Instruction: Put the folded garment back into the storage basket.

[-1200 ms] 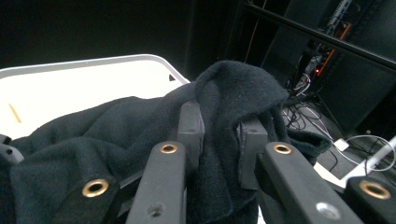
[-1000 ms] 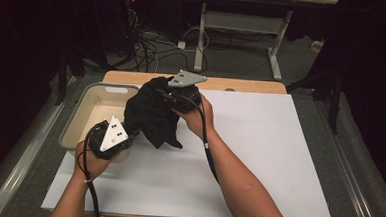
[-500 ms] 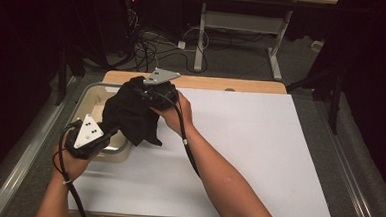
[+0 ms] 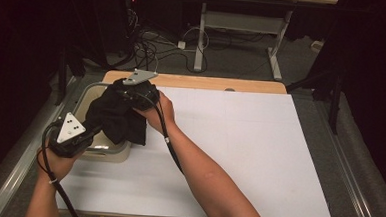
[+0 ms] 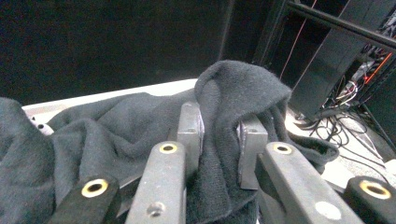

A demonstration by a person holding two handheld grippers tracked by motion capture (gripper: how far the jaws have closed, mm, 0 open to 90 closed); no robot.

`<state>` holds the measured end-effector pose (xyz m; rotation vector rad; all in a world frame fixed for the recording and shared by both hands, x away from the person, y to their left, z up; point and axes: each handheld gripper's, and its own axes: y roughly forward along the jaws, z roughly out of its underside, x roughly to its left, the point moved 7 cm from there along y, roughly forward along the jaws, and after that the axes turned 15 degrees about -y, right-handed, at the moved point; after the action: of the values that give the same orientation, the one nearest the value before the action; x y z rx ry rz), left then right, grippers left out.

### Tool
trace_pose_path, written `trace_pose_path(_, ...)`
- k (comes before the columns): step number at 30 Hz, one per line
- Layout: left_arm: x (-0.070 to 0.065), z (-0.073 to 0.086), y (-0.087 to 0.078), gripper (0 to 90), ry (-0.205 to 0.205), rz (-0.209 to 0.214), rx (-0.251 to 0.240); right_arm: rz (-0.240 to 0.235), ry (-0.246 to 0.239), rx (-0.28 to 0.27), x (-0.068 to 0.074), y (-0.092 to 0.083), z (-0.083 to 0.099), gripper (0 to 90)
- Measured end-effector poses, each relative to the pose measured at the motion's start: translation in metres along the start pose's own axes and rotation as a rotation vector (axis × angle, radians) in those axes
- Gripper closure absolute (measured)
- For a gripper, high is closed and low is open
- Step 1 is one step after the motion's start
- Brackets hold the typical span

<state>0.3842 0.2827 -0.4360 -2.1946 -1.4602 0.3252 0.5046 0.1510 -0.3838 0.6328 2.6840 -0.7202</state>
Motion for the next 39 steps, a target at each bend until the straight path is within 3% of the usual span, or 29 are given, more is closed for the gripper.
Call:
trace_pose_path(6,0.011,0.006,0.000,69.0,-0.017,-0.039,0.022,-0.014,0.013,0.023,0.005,0.017,0.004,77.0)
trace_pose_path(16,0.026,0.018,0.004,68.6,-0.060,-0.067,0.065,-0.038,0.040,0.074,0.012,0.041,0.018,76.5)
trace_pose_path(25,0.029,0.025,0.011,68.4,-0.068,-0.088,0.108,-0.046,0.038,0.111,0.018,0.053,0.025,76.2)
trace_pose_path(29,0.027,0.025,0.013,67.4,-0.066,-0.080,0.118,-0.053,0.061,0.124,0.018,0.057,0.033,76.0)
trace_pose_path(33,0.024,0.025,0.014,61.9,-0.059,-0.076,0.138,-0.055,0.073,0.140,0.018,0.058,0.039,75.0)
trace_pose_path(39,0.019,0.021,0.014,42.6,-0.066,-0.071,0.125,-0.040,0.073,0.161,0.017,0.057,0.046,72.0)
